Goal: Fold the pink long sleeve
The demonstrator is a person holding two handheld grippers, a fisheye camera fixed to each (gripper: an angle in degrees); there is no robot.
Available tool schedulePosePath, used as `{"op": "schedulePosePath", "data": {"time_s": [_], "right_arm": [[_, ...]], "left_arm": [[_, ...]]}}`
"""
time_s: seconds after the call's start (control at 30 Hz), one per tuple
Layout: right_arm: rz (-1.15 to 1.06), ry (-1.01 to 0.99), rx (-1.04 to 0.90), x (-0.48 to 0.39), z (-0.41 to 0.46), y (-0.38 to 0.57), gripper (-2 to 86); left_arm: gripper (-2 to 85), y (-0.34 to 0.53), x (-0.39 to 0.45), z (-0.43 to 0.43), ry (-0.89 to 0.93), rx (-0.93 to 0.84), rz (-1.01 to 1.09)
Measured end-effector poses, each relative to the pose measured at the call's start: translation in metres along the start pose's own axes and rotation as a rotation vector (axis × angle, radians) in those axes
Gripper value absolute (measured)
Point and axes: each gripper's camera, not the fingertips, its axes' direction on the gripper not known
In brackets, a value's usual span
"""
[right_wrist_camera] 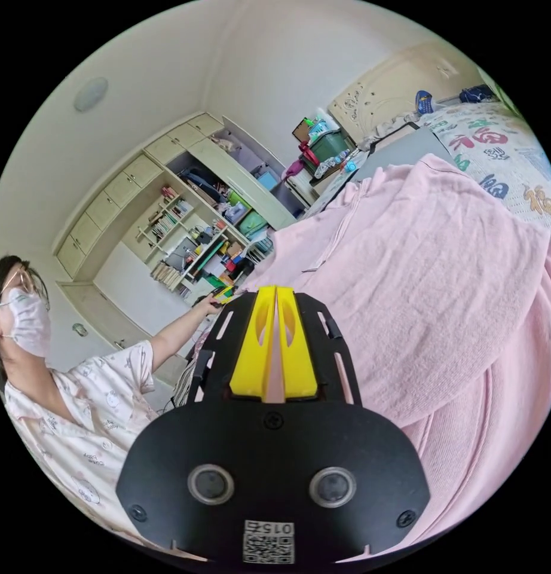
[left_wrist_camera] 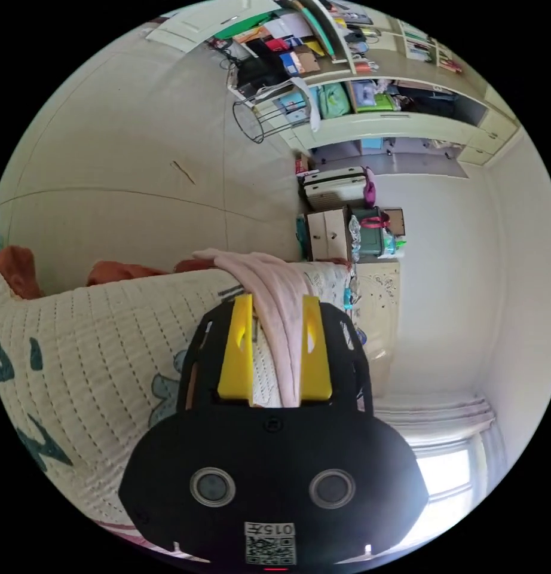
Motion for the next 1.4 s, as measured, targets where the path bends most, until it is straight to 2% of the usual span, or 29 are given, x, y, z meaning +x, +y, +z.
{"op": "schedulePosePath", "data": {"time_s": [0.07, 0.13, 0.2, 0.23, 0.3, 0.37, 0.4, 0.43, 0.47, 0.57, 0.63, 0.7, 0.77, 0.9, 0.97, 1.07, 1.2, 1.3, 1.4], "right_arm": [[0.010, -0.014, -0.021, -0.008, 0.012, -0.018, -0.8], [0.008, -0.028, -0.007, -0.014, 0.018, -0.027, -0.8], [0.001, -0.028, -0.005, -0.023, 0.026, -0.037, -0.8], [0.000, -0.026, -0.007, -0.029, 0.032, -0.043, -0.8], [-0.002, -0.031, -0.003, -0.036, 0.042, -0.050, -0.8], [-0.017, -0.042, 0.013, -0.046, 0.053, -0.058, -0.5], [-0.023, -0.045, 0.021, -0.049, 0.056, -0.059, -0.4], [-0.038, -0.047, 0.046, -0.055, 0.059, -0.061, 0.1], [-0.065, -0.054, 0.078, -0.063, 0.061, -0.062, 0.9], [-0.119, -0.037, 0.137, -0.089, 0.060, -0.063, 4.3], [-0.145, -0.012, 0.162, -0.105, 0.056, -0.066, 7.1], [-0.156, 0.056, 0.153, -0.119, 0.059, -0.069, 9.2], [-0.194, 0.133, 0.072, -0.134, 0.080, -0.072, 10.4], [-0.218, 0.214, -0.144, -0.147, 0.152, -0.078, 11.4], [-0.171, 0.330, -0.248, -0.143, 0.211, -0.086, 12.4], [-0.114, 0.388, -0.409, -0.132, 0.285, -0.095, 12.0], [-0.161, 0.429, -0.444, -0.144, 0.326, -0.099, 2.2], [-0.207, 0.406, -0.420, -0.158, 0.330, -0.094, 0.5], [-0.173, 0.267, -0.285, -0.164, 0.288, -0.088, -0.1]], "left_arm": [[1.6, 0.000, 0.002, 0.006, -0.047, -0.002, -0.022], [0.2, 0.006, 0.007, 0.004, -0.011, 0.018, -0.024], [-0.3, 0.016, 0.034, -0.006, 0.003, 0.071, 0.052], [-0.5, 0.029, 0.070, -0.016, 0.006, 0.126, 0.173], [-0.4, 0.066, 0.150, -0.028, 0.016, 0.191, 0.460], [-0.2, 0.180, 0.269, -0.042, 0.052, 0.191, 1.044], [-0.1, 0.221, 0.290, -0.046, 0.067, 0.180, 1.208], [0.0, 0.309, 0.317, -0.050, 0.082, 0.139, 1.529], [0.0, 0.391, 0.324, -0.050, 0.069, 0.059, 1.774], [0.2, 0.527, 0.293, -0.037, 0.009, -0.169, 2.079], [0.3, 0.562, 0.272, -0.024, -0.042, -0.285, 2.130], [0.3, 0.579, 0.262, -0.006, -0.116, -0.415, 2.095], [0.4, 0.590, 0.255, -0.001, -0.199, -0.396, 2.069], [0.5, 0.589, 0.262, -0.009, -0.191, -0.393, 1.962], [0.8, 0.584, 0.270, -0.016, -0.149, -0.379, 1.882], [1.7, 0.578, 0.277, -0.026, -0.140, -0.344, 1.819], [3.6, 0.550, 0.284, -0.044, -0.151, -0.271, 1.724], [7.3, 0.498, 0.288, -0.048, -0.248, -0.145, 1.595], [9.2, 0.446, 0.293, -0.026, -0.380, -0.106, 1.509]]}}
